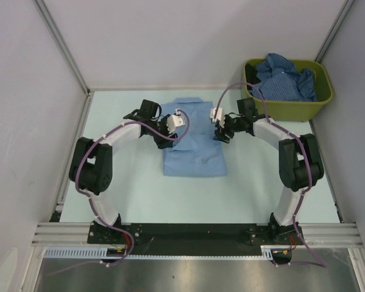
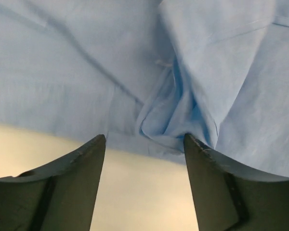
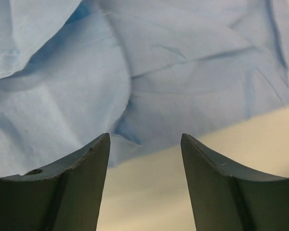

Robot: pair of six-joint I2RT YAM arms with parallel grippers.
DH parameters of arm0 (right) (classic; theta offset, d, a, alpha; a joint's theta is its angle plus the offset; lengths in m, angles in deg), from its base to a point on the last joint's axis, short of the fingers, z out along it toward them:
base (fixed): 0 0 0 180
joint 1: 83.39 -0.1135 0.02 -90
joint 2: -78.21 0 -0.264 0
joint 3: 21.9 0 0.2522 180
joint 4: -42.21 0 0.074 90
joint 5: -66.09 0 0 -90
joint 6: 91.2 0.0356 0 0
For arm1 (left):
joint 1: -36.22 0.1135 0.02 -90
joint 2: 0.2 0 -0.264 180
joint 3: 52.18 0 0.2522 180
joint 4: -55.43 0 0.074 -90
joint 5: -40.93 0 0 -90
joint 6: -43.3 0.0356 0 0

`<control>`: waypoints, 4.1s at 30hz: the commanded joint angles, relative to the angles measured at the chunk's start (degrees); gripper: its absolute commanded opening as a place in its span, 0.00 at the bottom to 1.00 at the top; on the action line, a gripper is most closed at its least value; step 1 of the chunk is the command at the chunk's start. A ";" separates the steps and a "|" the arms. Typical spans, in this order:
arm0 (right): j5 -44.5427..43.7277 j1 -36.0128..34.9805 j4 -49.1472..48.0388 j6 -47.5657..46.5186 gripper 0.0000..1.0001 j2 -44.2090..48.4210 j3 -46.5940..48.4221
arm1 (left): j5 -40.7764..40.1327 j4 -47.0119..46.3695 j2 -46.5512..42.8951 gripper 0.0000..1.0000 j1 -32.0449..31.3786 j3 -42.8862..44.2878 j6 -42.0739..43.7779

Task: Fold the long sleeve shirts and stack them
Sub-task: Fold the shirt

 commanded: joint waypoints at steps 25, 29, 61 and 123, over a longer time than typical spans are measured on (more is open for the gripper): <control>5.91 5.95 2.60 53.69 0.68 3.43 -9.99 | 17.05 -20.21 -12.19 0.53 6.54 -30.16 -55.49; 5.21 5.25 1.45 54.93 0.67 1.67 -12.19 | 14.85 -19.43 -10.16 0.09 6.71 -30.51 -56.11; 11.53 -0.98 8.42 55.79 0.56 11.24 -6.38 | 12.51 -23.46 -26.16 0.58 7.50 -31.65 -62.59; 26.12 -10.66 -23.66 84.08 0.58 6.60 -23.34 | 24.34 -56.41 -16.96 0.69 -5.05 -41.06 -88.09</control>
